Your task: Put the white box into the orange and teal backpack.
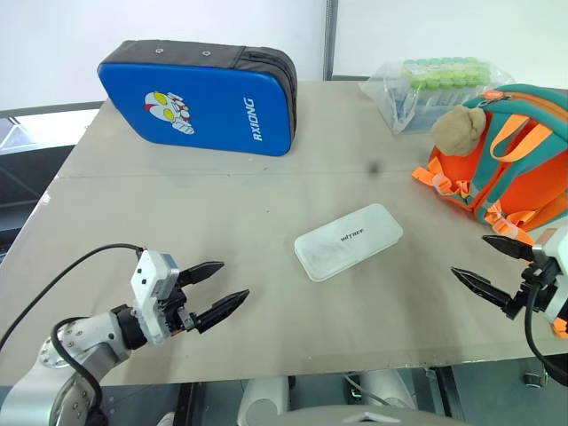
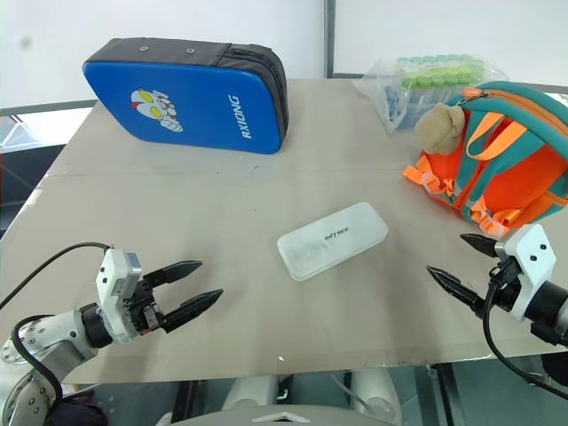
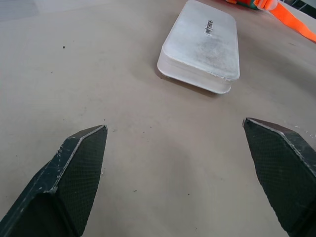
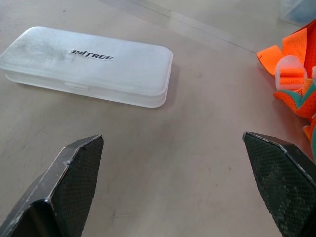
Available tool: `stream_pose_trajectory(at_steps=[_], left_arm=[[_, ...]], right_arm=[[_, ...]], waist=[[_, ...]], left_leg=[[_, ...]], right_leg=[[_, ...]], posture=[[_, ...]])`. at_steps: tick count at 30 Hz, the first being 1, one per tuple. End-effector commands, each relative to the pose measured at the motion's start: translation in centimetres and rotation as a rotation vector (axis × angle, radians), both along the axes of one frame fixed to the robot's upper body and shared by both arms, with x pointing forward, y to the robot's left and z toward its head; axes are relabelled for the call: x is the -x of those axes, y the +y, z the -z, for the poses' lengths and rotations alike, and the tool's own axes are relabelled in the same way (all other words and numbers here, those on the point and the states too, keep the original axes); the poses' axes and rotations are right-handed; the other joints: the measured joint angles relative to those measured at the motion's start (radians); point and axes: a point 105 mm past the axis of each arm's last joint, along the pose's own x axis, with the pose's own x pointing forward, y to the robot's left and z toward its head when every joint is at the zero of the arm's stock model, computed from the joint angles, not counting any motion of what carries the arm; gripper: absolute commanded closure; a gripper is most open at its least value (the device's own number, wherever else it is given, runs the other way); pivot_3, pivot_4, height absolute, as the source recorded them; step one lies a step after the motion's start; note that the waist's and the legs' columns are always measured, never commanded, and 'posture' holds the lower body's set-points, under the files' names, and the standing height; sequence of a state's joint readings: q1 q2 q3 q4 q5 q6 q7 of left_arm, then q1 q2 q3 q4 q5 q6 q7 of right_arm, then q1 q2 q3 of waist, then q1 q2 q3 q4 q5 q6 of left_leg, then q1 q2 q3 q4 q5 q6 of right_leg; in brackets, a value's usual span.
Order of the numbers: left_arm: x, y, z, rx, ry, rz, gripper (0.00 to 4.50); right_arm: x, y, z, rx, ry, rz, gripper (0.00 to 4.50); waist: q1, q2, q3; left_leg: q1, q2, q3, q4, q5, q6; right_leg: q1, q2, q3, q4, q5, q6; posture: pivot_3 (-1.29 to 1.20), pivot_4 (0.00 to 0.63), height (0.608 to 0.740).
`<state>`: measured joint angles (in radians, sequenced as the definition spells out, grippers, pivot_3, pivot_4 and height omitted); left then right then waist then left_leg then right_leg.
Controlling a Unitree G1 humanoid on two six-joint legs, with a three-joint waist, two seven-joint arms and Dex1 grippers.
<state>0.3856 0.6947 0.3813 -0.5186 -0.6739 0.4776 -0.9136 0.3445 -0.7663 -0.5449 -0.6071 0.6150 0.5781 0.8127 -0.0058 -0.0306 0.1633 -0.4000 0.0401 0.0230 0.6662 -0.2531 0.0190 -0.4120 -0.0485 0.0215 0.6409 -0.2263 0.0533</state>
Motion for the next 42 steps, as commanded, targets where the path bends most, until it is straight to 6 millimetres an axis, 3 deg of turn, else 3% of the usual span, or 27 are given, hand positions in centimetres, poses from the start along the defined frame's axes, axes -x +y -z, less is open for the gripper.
stream_pose_trajectory(at_steps=[1, 5, 7, 8, 11, 16, 17, 18, 22, 25, 28, 31, 37, 42], left_arm=[[-0.2, -0.9, -0.9, 0.012, -0.053, 0.01, 0.0], [-1.0, -2.0, -1.5, 0.041, -0.083, -0.018, 0.0], [-1.1, -2.5, -1.7, 0.069, -0.072, -0.019, 0.53], [-1.2, -2.9, -1.7, 0.085, -0.061, -0.026, 0.72], [-1.4, -4.7, -1.3, 0.094, -0.009, -0.045, 2.12], [-2.2, -6.8, 0.4, 0.038, 0.096, -0.098, 4.49], [-2.5, -7.3, 0.8, 0.026, 0.116, -0.105, 4.5], [-2.8, -7.7, 1.0, 0.01, 0.125, -0.106, 4.5], [-4.0, -9.1, 2.1, 0.008, 0.2, -0.15, 4.5], [-4.3, -9.8, 2.9, -0.01, 0.263, -0.123, 4.5], [-5.7, -10.4, 3.3, -0.035, 0.281, -0.107, 4.5], [-6.7, -10.3, 3.0, -0.037, 0.278, -0.084, 4.5], [-7.6, -8.3, 2.8, -0.09, 0.253, -0.088, 4.5], [-6.5, -5.2, 3.8, -0.176, 0.284, -0.114, 4.5]], right_arm=[[-0.5, 0.2, -0.1, 0.051, -0.043, 0.007, 0.03], [-1.8, 0.7, 0.1, 0.105, -0.068, 0.051, 0.03], [-2.0, 1.3, 0.1, 0.069, -0.046, 0.022, 0.0], [-2.1, 1.7, 0.1, 0.021, -0.022, 0.001, 0.26], [-3.9, 1.8, 0.3, 0.038, -0.028, 0.03, 1.3], [-7.7, 1.9, 0.6, 0.118, -0.049, 0.076, 3.76], [-8.7, 1.9, 0.8, 0.148, -0.049, 0.086, 4.31], [-9.6, 1.9, 0.9, 0.18, -0.056, 0.089, 4.46], [-13.2, 3.1, 2.3, 0.337, -0.072, 0.056, 4.46], [-13.7, 5.4, 3.8, 0.378, -0.024, -0.06, 4.46], [-11.6, 8.4, 4.9, 0.346, 0.04, -0.231, 4.46], [-9.6, 10.5, 3.7, 0.265, 0.055, -0.291, 4.46], [-6.4, 11.5, 3.9, 0.295, 0.072, -0.319, 4.46], [-6.5, 10.7, 4.8, 0.303, 0.078, -0.195, 4.46]], waist=[[0.0, 0.0, 0.0], [-0.001, 0.0, 0.0], [-0.001, 0.0, 0.0], [-0.001, 0.0, 0.0], [-0.002, 0.0, 0.0], [-0.004, 0.0, 0.0], [-0.004, 0.0, 0.0], [-0.005, 0.0, 0.0], [-0.008, 0.0, 0.0], [-0.007, 0.0, 0.0], [0.004, 0.001, 0.001], [0.008, 0.001, 0.0], [-0.002, 0.0, 0.0], [-0.012, 0.0, 0.0]], left_leg=[[0.0, 0.0, 0.0, 0.0, 0.0, 0.0], [0.0, 0.0, 0.0, 0.0, 0.0, 0.0], [0.0, 0.0, 0.0, 0.0, 0.0, 0.0], [0.0, 0.0, 0.0, 0.0, 0.0, 0.0], [0.0, -0.001, 0.0, 0.0, 0.0, 0.0], [0.0, -0.003, 0.0, 0.0, 0.0, 0.0], [0.0, -0.003, 0.0, 0.0, 0.0, 0.0], [0.0, -0.003, 0.0, 0.001, 0.0, 0.0], [0.001, -0.003, 0.0, 0.001, 0.0, 0.0], [0.0, -0.003, 0.0, 0.0, 0.0, 0.0], [-0.001, -0.003, 0.0, -0.001, 0.0, 0.0], [-0.002, -0.003, -0.001, -0.001, 0.0, 0.0], [-0.001, -0.003, -0.003, -0.001, 0.0, 0.0], [0.001, -0.002, -0.002, -0.001, 0.0, 0.0]], right_leg=[[0.0, 0.0, 0.0, 0.0, 0.0, 0.0], [0.0, 0.0, 0.0, 0.0, 0.0, 0.0], [0.0, 0.0, 0.0, 0.0, 0.0, 0.0], [0.0, 0.0, 0.0, 0.0, 0.0, 0.0], [0.0, 0.0, 0.001, 0.0, 0.0, 0.0], [0.0, 0.001, 0.001, 0.0, 0.002, -0.002], [0.0, 0.001, 0.001, 0.001, 0.002, -0.003], [0.0, 0.002, 0.001, 0.001, 0.002, -0.003], [0.001, 0.003, 0.001, 0.001, 0.003, -0.004], [0.001, 0.004, 0.001, 0.001, 0.003, -0.004], [0.001, 0.005, -0.002, 0.001, 0.004, -0.003], [0.001, 0.005, -0.003, 0.001, 0.004, -0.003], [0.001, 0.004, -0.001, 0.001, 0.003, -0.004], [0.001, 0.004, 0.0, 0.002, 0.003, -0.004]], posture=[[0.0, 0.15, 0.74], [0.0, 0.15, 0.74], [0.0, 0.15, 0.74], [0.0, 0.15, 0.74], [0.0, 0.15, 0.74], [0.0, 0.15, 0.74], [0.0, 0.15, 0.74], [0.0, 0.15, 0.74], [0.0, 0.15, 0.74], [0.0, 0.15, 0.74], [0.0, 0.15, 0.74], [0.0, 0.15, 0.74], [0.0, 0.15, 0.74], [0.0, 0.15, 0.74]])
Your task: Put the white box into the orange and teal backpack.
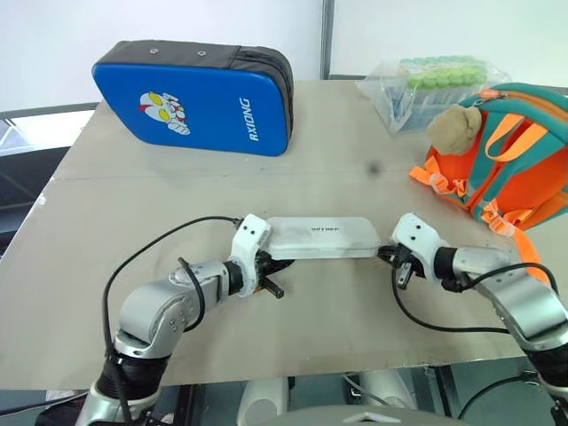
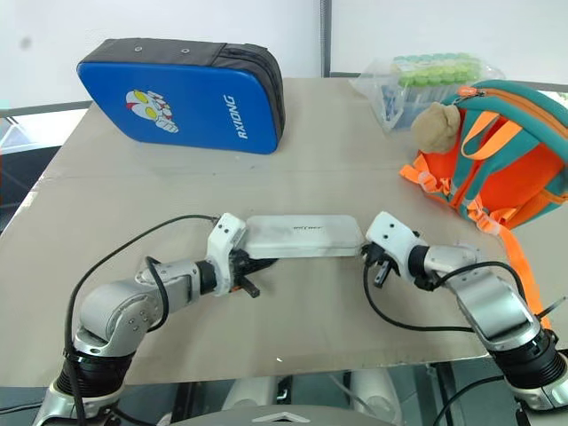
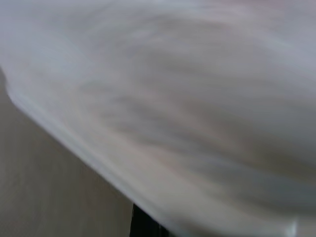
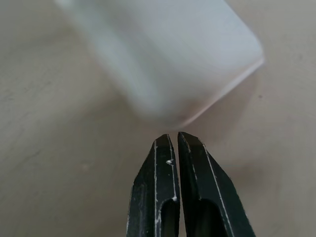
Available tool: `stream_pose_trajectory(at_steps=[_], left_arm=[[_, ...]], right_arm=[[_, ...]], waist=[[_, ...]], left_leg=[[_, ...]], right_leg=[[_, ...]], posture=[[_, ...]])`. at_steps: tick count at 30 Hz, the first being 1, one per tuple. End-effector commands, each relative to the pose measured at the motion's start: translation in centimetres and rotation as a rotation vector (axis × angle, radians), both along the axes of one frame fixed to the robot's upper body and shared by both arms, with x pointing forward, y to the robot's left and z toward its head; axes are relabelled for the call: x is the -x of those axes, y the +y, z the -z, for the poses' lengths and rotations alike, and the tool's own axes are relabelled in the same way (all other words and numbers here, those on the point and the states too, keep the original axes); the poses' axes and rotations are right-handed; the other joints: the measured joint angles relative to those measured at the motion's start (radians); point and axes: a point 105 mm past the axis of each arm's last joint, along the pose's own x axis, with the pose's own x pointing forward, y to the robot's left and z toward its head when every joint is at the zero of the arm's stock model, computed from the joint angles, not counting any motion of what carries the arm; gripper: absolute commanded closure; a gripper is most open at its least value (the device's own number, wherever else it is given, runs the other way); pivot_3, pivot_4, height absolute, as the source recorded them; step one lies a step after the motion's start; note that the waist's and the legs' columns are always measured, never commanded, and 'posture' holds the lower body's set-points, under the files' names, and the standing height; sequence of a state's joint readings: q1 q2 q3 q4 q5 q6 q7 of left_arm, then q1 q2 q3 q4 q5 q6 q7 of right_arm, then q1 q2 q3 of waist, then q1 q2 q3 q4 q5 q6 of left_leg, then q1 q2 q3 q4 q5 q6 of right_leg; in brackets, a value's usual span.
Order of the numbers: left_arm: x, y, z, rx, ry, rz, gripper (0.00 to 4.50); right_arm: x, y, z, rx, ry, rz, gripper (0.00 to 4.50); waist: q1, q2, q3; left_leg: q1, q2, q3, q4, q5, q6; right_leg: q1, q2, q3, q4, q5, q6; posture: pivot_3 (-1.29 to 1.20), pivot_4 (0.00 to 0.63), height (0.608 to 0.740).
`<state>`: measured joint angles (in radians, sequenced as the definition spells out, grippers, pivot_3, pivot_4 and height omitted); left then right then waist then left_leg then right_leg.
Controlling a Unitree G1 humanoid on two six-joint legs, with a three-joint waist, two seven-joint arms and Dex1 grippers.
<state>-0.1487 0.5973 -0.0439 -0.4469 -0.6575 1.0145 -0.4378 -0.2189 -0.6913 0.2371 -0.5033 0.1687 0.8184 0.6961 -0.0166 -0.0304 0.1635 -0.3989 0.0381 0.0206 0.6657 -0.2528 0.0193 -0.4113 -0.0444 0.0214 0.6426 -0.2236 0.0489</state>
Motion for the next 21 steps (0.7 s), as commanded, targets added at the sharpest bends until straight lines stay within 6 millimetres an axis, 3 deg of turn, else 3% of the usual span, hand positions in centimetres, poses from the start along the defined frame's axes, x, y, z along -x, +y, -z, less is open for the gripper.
stream_pose_trajectory(at_steps=[1, 6, 10, 15, 20, 21], left_arm=[[0.7, 3.3, 1.1, -0.098, 0.024, -0.053, 4.5], [1.6, 7.0, 1.6, -0.192, 0.028, -0.082, 4.5], [3.1, 8.5, 1.4, -0.158, 0.076, -0.082, 4.5], [4.0, 10.8, 0.4, -0.047, 0.12, -0.168, 2.32], [3.7, 10.7, -0.7, 0.104, 0.159, -0.222, 0.04], [3.7, 10.3, -1.1, 0.171, 0.185, -0.22, 0.04]], right_arm=[[-0.4, -0.6, -0.6, 0.004, -0.046, 0.064, 4.46], [-0.4, -1.2, -0.6, 0.012, -0.05, 0.077, 4.46], [-0.4, -1.7, -0.5, 0.014, -0.039, 0.078, 4.46], [-0.5, -2.6, -0.9, 0.017, -0.045, 0.085, 4.5], [-0.8, -3.1, -1.5, -0.011, -0.056, 0.101, 4.5], [-0.8, -3.1, -1.7, -0.024, -0.063, 0.09, 4.5]], waist=[[-0.001, 0.0, 0.0], [-0.001, 0.0, 0.0], [-0.002, 0.001, -0.001], [-0.001, 0.001, 0.0], [0.001, 0.001, 0.0], [0.002, 0.001, 0.0]], left_leg=[[0.0, 0.0, 0.0, 0.0, 0.0, 0.0], [0.001, 0.001, 0.001, -0.001, 0.0, 0.0], [0.001, 0.001, 0.002, -0.002, 0.0, 0.0], [0.001, 0.002, 0.002, -0.003, 0.0, 0.0], [0.002, 0.001, 0.001, -0.003, 0.0, 0.0], [0.002, 0.001, 0.001, -0.003, 0.0, 0.0]], right_leg=[[0.0, 0.0, 0.0, 0.0, 0.0, 0.0], [0.0, 0.0, 0.001, 0.0, 0.0, 0.0], [-0.001, 0.0, 0.001, 0.0, 0.0, 0.0], [-0.002, -0.001, 0.001, -0.001, 0.0, 0.0], [-0.002, -0.001, 0.0, 0.0, -0.002, 0.003], [-0.002, -0.001, 0.0, 0.0, -0.002, 0.003]], posture=[[0.0, 0.15, 0.74], [0.0, 0.15, 0.74], [0.0, 0.15, 0.74], [0.0, 0.15, 0.74], [0.0, 0.15, 0.74], [0.0, 0.15, 0.74]])
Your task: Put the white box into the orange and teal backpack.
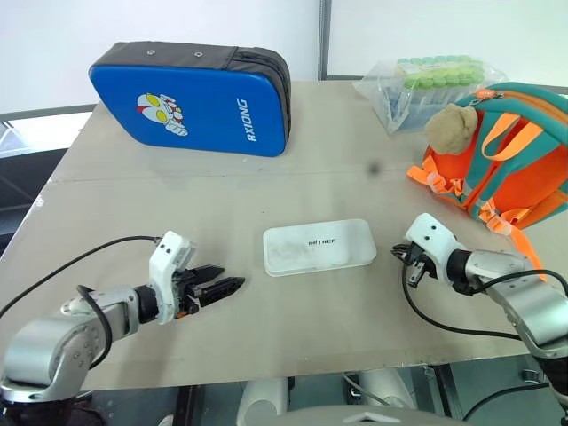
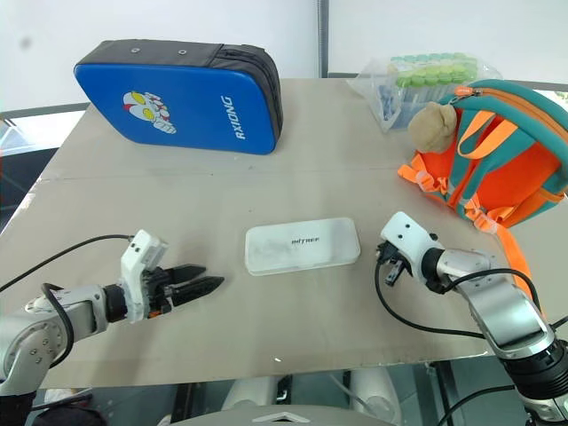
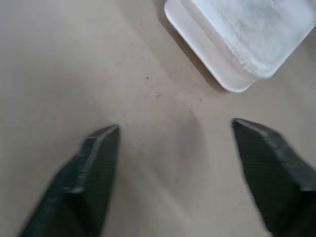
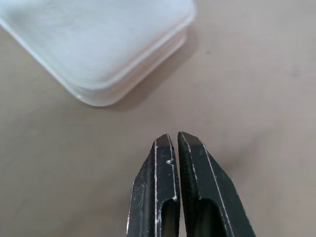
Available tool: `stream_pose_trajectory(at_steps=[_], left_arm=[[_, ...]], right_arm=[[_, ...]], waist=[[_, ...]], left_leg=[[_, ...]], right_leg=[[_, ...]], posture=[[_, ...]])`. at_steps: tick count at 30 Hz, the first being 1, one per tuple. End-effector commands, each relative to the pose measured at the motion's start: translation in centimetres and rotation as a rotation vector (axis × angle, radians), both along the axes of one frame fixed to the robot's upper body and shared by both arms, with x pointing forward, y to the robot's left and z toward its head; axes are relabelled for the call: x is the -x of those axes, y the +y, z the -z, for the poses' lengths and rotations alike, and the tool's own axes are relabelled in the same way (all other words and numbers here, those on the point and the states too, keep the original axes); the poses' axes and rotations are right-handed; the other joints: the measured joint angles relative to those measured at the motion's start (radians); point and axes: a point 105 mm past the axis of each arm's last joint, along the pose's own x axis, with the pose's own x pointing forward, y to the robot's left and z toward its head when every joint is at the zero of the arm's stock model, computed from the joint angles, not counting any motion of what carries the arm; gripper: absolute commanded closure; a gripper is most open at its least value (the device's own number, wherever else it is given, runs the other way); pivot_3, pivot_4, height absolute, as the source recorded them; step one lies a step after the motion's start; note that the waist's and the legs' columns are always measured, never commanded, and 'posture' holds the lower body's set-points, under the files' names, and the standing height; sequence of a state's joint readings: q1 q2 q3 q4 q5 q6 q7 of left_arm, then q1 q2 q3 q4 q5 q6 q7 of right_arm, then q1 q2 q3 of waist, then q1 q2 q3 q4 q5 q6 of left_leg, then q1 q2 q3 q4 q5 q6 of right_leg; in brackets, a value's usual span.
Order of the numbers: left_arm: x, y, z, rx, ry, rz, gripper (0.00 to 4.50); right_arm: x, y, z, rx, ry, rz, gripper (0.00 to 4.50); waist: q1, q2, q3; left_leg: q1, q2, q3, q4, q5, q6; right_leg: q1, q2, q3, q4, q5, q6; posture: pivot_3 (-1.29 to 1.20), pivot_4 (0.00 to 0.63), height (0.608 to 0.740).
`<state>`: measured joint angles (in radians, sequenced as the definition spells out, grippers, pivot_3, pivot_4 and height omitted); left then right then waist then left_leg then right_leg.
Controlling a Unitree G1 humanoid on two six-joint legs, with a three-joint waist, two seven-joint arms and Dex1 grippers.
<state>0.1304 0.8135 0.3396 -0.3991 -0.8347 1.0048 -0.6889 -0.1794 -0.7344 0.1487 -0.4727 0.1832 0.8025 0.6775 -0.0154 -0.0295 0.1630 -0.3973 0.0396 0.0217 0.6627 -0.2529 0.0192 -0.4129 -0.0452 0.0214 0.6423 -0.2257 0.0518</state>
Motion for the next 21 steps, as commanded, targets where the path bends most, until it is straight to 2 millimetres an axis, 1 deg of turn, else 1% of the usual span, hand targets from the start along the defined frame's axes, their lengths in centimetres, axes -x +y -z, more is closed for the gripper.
stream_pose_trajectory(at_steps=[1, 3, 4, 8, 9, 11, 12, 15, 17, 21], left_arm=[[0.0, 0.4, -0.7, 0.237, 0.133, -0.087, 0.04], [0.1, -0.1, -1.6, 0.338, 0.208, -0.068, 0.04], [-0.4, -0.3, -1.7, 0.388, 0.245, -0.08, 0.04], [-2.3, -1.6, -1.2, 0.449, 0.337, -0.09, 0.04], [-2.7, -2.2, -1.1, 0.457, 0.355, -0.077, 0.04], [-3.4, -3.4, -1.1, 0.479, 0.387, -0.051, 0.04], [-3.6, -3.8, -1.1, 0.492, 0.4, -0.043, 0.04], [-4.3, -6.0, -0.4, 0.516, 0.461, 0.003, 0.04], [-4.4, -6.9, -0.1, 0.526, 0.487, 0.02, 0.04], [-4.6, -8.4, 0.8, 0.522, 0.519, 0.039, 0.04]], right_arm=[[-0.3, -0.2, -1.8, -0.053, -0.058, -0.024, 4.5], [-0.6, -0.4, -2.2, -0.055, -0.079, -0.038, 4.5], [-1.0, -0.5, -2.4, -0.051, -0.092, -0.043, 4.5], [-2.3, 0.4, -2.9, -0.03, -0.122, -0.091, 4.5], [-2.5, 0.7, -2.9, -0.024, -0.12, -0.103, 4.5], [-2.9, 1.2, -2.8, -0.008, -0.115, -0.125, 4.5], [-2.9, 1.3, -2.7, 0.004, -0.108, -0.137, 4.5], [-2.8, 1.6, -1.3, 0.078, -0.056, -0.192, 4.5], [-2.7, 2.0, -0.7, 0.095, -0.032, -0.219, 4.5], [-2.5, 4.3, -0.7, 0.063, -0.045, -0.278, 4.5]], waist=[[0.001, 0.0, 0.0], [0.002, -0.001, 0.001], [0.001, -0.002, 0.001], [0.003, -0.003, 0.001], [0.003, -0.004, 0.001], [0.004, -0.004, 0.001], [0.004, -0.004, 0.001], [0.008, -0.004, 0.001], [0.007, -0.004, 0.001], [0.005, -0.004, 0.001]], left_leg=[[0.0, 0.0, 0.0, 0.0, 0.0, 0.0], [0.0, 0.0, -0.002, 0.001, 0.0, 0.0], [-0.001, 0.0, -0.002, 0.002, 0.0, 0.0], [-0.002, -0.002, -0.001, 0.003, 0.0, 0.0], [-0.002, -0.002, -0.001, 0.004, 0.0, 0.0], [-0.003, -0.002, -0.001, 0.004, 0.0, 0.0], [-0.003, -0.003, -0.002, 0.003, 0.0, 0.0], [-0.004, -0.003, -0.002, 0.003, 0.0, 0.0], [-0.004, -0.003, -0.002, 0.003, 0.0, 0.0], [-0.003, -0.003, -0.002, 0.003, 0.0, 0.0]], right_leg=[[0.0, 0.0, 0.0, 0.0, 0.0, 0.0], [0.0, 0.0, -0.001, 0.001, 0.0, 0.0], [0.0, 0.001, -0.002, 0.001, 0.0, 0.0], [0.001, -0.001, -0.001, 0.0, 0.001, 0.0], [0.001, -0.001, -0.001, 0.0, 0.003, -0.002], [0.001, -0.001, -0.001, 0.0, 0.003, -0.002], [0.001, -0.001, -0.001, 0.0, 0.003, -0.001], [0.001, -0.001, -0.002, 0.0, 0.003, -0.001], [0.001, -0.001, -0.002, 0.0, 0.003, -0.001], [0.002, -0.002, -0.001, 0.0, 0.003, -0.002]], posture=[[0.0, 0.15, 0.74], [0.0, 0.15, 0.74], [0.0, 0.15, 0.74], [0.0, 0.15, 0.74], [0.0, 0.15, 0.74], [0.0, 0.15, 0.74], [0.0, 0.15, 0.74], [0.0, 0.15, 0.74], [0.0, 0.15, 0.74], [0.0, 0.15, 0.74]])
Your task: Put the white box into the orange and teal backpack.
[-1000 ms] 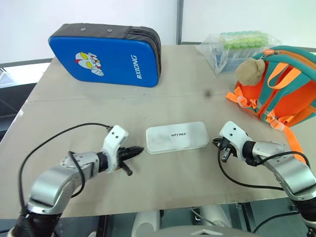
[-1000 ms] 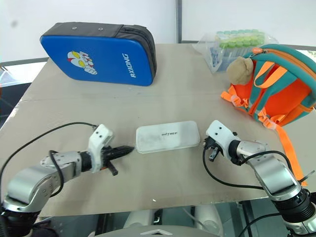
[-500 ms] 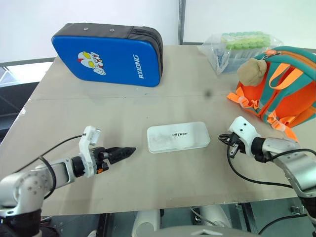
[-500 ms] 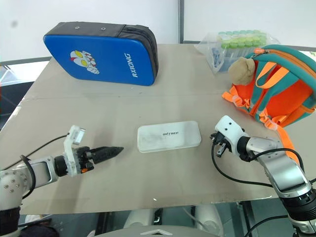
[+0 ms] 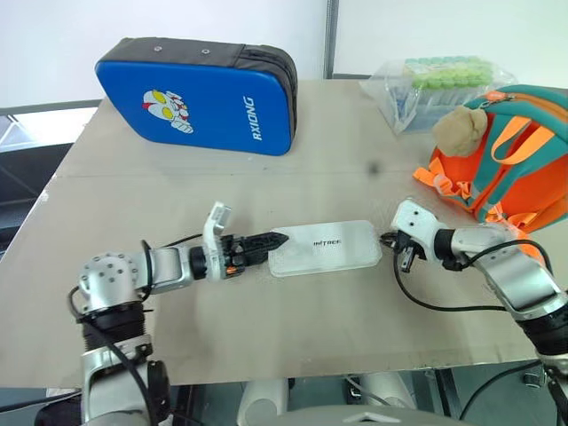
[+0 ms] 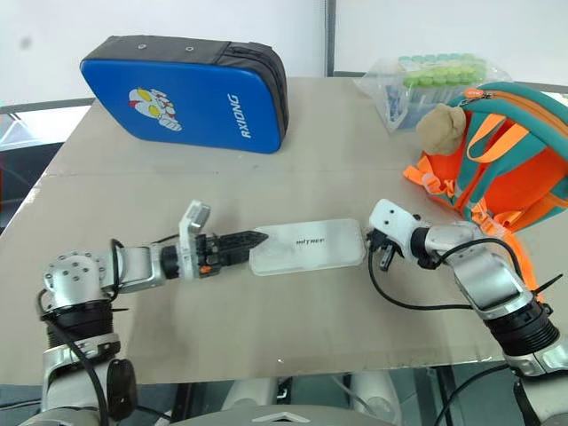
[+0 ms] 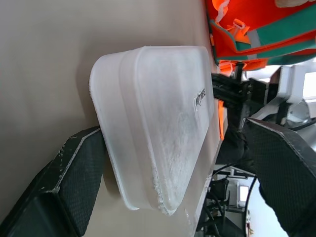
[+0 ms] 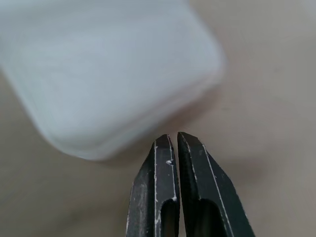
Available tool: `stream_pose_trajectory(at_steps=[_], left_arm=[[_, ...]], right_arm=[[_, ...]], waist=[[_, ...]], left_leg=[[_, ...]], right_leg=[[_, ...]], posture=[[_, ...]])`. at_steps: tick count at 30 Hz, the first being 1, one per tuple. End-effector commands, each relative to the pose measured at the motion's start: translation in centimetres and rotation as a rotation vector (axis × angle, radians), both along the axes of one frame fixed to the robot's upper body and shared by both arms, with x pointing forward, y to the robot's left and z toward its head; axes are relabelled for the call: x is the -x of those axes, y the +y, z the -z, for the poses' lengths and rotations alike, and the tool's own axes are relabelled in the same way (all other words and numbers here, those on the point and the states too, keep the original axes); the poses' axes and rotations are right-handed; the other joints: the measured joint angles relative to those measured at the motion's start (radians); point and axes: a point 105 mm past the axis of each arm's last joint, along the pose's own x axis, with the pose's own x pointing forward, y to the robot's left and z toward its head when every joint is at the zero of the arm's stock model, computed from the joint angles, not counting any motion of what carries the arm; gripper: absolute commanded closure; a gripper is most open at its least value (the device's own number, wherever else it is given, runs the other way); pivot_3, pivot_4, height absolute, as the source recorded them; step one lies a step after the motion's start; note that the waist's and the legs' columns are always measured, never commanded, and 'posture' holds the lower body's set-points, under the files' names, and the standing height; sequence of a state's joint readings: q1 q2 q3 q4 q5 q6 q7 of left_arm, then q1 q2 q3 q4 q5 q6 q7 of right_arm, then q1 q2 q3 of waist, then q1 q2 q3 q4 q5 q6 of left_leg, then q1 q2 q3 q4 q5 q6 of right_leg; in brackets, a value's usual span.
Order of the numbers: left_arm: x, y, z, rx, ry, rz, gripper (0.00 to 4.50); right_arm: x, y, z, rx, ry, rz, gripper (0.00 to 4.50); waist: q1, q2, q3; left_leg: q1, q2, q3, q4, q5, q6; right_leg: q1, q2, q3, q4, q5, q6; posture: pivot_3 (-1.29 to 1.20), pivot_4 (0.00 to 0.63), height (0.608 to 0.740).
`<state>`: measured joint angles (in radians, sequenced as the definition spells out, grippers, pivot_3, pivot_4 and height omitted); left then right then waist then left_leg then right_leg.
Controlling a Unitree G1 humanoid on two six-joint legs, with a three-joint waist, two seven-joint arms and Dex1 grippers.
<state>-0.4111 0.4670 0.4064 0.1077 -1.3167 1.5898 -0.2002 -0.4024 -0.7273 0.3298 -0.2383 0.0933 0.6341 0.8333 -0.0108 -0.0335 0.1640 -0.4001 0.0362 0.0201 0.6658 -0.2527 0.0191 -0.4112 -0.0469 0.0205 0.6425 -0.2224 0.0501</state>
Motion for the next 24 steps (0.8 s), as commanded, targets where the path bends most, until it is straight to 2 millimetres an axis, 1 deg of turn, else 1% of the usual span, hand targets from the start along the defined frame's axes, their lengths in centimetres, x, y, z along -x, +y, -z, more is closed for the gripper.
stream_pose_trajectory(at_steps=[1, 4, 7, 8, 9, 11, 12, 15, 16, 17, 20, 21, 22, 24], left_arm=[[0.4, -1.8, 1.7, -0.007, 0.076, 0.053, 0.04], [0.3, -2.7, 1.8, 0.005, 0.076, 0.063, 0.04], [0.2, -2.8, 1.8, 0.026, 0.077, 0.051, 0.04], [0.1, -2.8, 1.8, 0.037, 0.077, 0.038, 0.28], [0.1, -2.6, 1.8, 0.048, 0.075, 0.023, 0.65], [-0.1, -2.3, 1.8, 0.066, 0.076, -0.004, 1.02], [-0.1, -2.1, 1.8, 0.075, 0.076, -0.016, 1.28], [0.0, -1.9, 1.8, 0.084, 0.073, -0.038, 2.64], [0.0, -1.9, 1.7, 0.088, 0.07, -0.042, 3.04], [0.0, -1.8, 1.6, 0.095, 0.061, -0.051, 3.34], [-0.2, -1.5, 0.8, 0.129, 0.02, -0.089, 3.38], [-0.3, -1.4, 0.2, 0.149, -0.007, -0.103, 3.38], [-0.2, -1.4, -0.3, 0.148, -0.038, -0.101, 3.38], [-0.3, -1.3, -1.4, 0.158, -0.096, -0.12, 3.38]], right_arm=[[0.1, 2.6, -1.1, -0.047, -0.039, -0.074, 4.5], [0.2, 4.3, -1.6, -0.082, -0.055, -0.095, 4.5], [0.3, 4.7, -1.6, -0.092, -0.056, -0.09, 4.5], [0.4, 4.6, -1.5, -0.092, -0.053, -0.085, 4.5], [0.4, 4.4, -1.4, -0.09, -0.052, -0.076, 4.5], [0.4, 3.8, -1.3, -0.092, -0.057, -0.054, 4.5], [0.4, 3.3, -1.5, -0.105, -0.063, -0.038, 4.5], [0.3, 2.1, -2.5, -0.15, -0.095, 0.02, 4.5], [0.2, 1.6, -2.8, -0.162, -0.108, 0.041, 4.5], [0.2, 1.0, -3.2, -0.18, -0.126, 0.069, 4.5], [0.7, -1.2, -5.0, -0.265, -0.158, 0.157, 4.5], [0.9, -2.4, -6.1, -0.318, -0.178, 0.218, 4.5], [1.2, -3.6, -7.2, -0.378, -0.193, 0.271, 4.24], [2.4, -4.8, -8.8, -0.469, -0.203, 0.316, 3.58]], waist=[[0.0, 0.0, 0.0], [0.001, 0.0, 0.0], [0.004, 0.0, -0.001], [0.004, 0.0, -0.001], [0.004, 0.0, -0.001], [0.003, 0.002, -0.002], [0.004, 0.001, -0.002], [0.002, 0.001, -0.001], [0.002, 0.001, -0.001], [0.001, 0.001, -0.001], [0.003, 0.0, -0.001], [0.002, 0.0, -0.001], [0.003, 0.0, -0.001], [0.003, 0.0, -0.001]], left_leg=[[0.0, 0.0, 0.0, 0.0, 0.0, 0.0], [0.001, 0.0, 0.0, 0.001, 0.0, 0.0], [0.001, -0.001, -0.001, 0.002, 0.0, 0.0], [0.001, -0.001, -0.001, 0.002, 0.0, 0.0], [0.001, -0.001, -0.001, 0.002, 0.0, 0.0], [0.001, -0.001, 0.0, 0.002, 0.0, 0.0], [0.001, -0.001, -0.001, 0.002, 0.0, 0.0], [-0.001, -0.001, -0.001, 0.001, 0.0, 0.0], [-0.001, 0.0, -0.001, 0.001, 0.0, 0.0], [0.0, -0.001, -0.001, 0.001, 0.0, 0.0], [0.0, -0.001, -0.001, 0.001, 0.0, 0.0], [0.0, -0.001, -0.001, 0.001, 0.0, 0.0], [0.0, -0.001, -0.001, 0.001, 0.0, 0.0], [0.0, 0.0, -0.001, 0.001, 0.0, 0.0]], right_leg=[[0.0, 0.0, 0.0, 0.0, 0.0, 0.0], [0.002, 0.0, -0.001, 0.0, 0.0, -0.001], [0.002, 0.0, -0.001, 0.001, 0.0, -0.001], [0.002, -0.001, -0.001, 0.0, 0.0, -0.001], [0.002, -0.001, 0.0, 0.0, 0.0, -0.001], [0.002, -0.001, 0.0, 0.0, 0.0, -0.001], [0.002, -0.001, 0.0, 0.0, 0.0, -0.001], [0.001, -0.001, -0.002, 0.0, 0.0, -0.001], [0.001, -0.001, -0.002, 0.0, 0.0, -0.001], [0.001, -0.001, -0.002, 0.0, 0.0, -0.001], [0.002, -0.001, -0.002, 0.0, -0.001, -0.001], [0.002, -0.001, -0.001, 0.0, -0.001, -0.001], [0.002, -0.001, -0.001, 0.0, -0.001, -0.001], [0.001, -0.001, -0.001, 0.0, -0.001, -0.001]], posture=[[0.0, 0.15, 0.74], [0.0, 0.15, 0.74], [0.0, 0.15, 0.74], [0.0, 0.15, 0.74], [0.0, 0.15, 0.74], [0.0, 0.15, 0.74], [0.0, 0.15, 0.74], [0.0, 0.15, 0.74], [0.0, 0.15, 0.74], [0.0, 0.15, 0.74], [0.0, 0.15, 0.74], [0.0, 0.15, 0.74], [0.0, 0.15, 0.74], [0.0, 0.15, 0.74]])
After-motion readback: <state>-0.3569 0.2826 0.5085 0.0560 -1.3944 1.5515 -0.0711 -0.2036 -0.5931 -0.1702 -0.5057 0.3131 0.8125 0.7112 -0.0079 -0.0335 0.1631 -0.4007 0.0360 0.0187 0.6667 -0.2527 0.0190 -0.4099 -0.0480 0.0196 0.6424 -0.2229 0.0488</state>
